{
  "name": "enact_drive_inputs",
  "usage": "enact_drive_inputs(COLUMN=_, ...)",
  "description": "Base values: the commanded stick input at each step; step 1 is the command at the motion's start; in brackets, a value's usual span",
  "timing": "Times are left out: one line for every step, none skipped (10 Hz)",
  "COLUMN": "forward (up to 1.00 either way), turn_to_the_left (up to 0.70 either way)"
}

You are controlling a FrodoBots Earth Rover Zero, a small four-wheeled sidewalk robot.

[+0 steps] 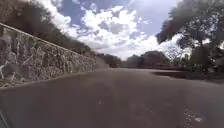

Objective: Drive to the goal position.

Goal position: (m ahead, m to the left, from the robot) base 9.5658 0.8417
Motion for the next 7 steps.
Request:
enact_drive_inputs(forward=0.70, turn_to_the_left=0.00)
enact_drive_inputs(forward=0.70, turn_to_the_left=0.00)
enact_drive_inputs(forward=0.70, turn_to_the_left=0.12)
enact_drive_inputs(forward=0.70, turn_to_the_left=0.29)
enact_drive_inputs(forward=0.70, turn_to_the_left=0.35)
enact_drive_inputs(forward=0.70, turn_to_the_left=0.35)
enact_drive_inputs(forward=0.70, turn_to_the_left=0.00)
